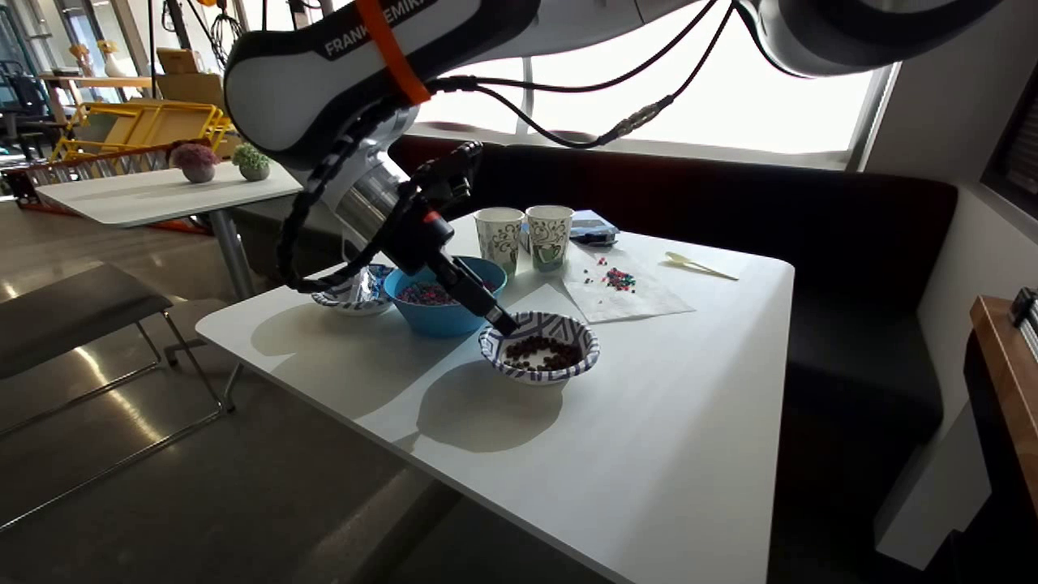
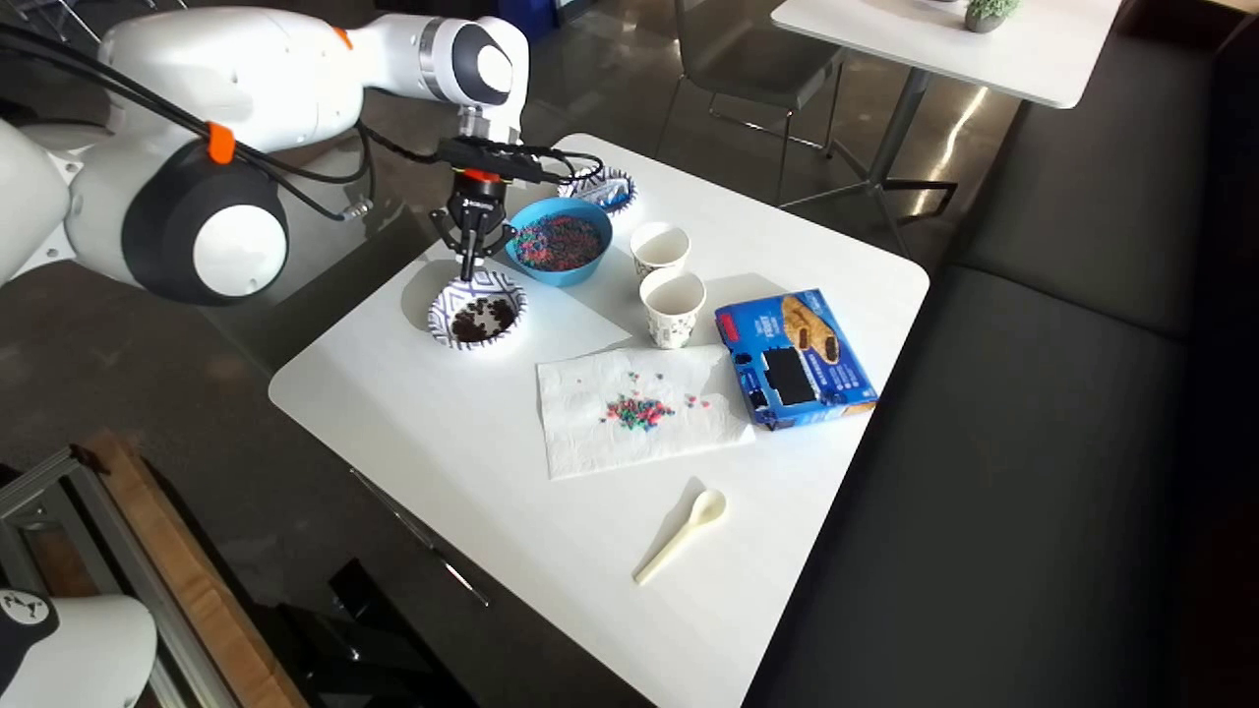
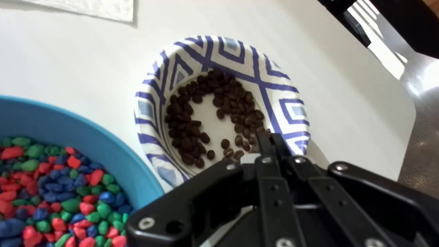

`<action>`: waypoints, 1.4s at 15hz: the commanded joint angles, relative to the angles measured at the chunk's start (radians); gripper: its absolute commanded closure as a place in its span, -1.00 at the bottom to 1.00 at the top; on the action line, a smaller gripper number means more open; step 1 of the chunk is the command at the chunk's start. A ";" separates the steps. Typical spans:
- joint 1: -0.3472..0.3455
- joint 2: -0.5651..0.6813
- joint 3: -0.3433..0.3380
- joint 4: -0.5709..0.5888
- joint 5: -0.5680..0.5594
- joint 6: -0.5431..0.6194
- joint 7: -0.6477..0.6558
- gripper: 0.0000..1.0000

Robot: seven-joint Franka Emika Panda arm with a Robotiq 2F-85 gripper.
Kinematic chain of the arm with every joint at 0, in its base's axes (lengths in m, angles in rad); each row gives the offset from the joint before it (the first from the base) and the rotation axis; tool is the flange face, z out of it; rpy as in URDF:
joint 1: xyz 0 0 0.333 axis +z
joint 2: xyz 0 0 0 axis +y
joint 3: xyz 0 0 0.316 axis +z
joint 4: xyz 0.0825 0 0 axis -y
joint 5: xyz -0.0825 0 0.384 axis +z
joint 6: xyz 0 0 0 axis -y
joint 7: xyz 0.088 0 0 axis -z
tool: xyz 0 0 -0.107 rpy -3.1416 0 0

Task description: Put the brown object in the bowl closest to you

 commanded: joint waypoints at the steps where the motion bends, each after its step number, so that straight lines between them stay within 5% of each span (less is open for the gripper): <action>1: 0.022 0.004 -0.026 -0.019 -0.049 0.024 -0.004 0.42; 3: 0.028 0.006 -0.031 -0.019 -0.064 0.021 -0.008 0.31; 12: 0.059 0.005 -0.024 0.028 -0.084 0.042 -0.037 -1.00; 21: 0.046 -0.078 -0.002 0.012 -0.062 0.411 -0.259 -1.00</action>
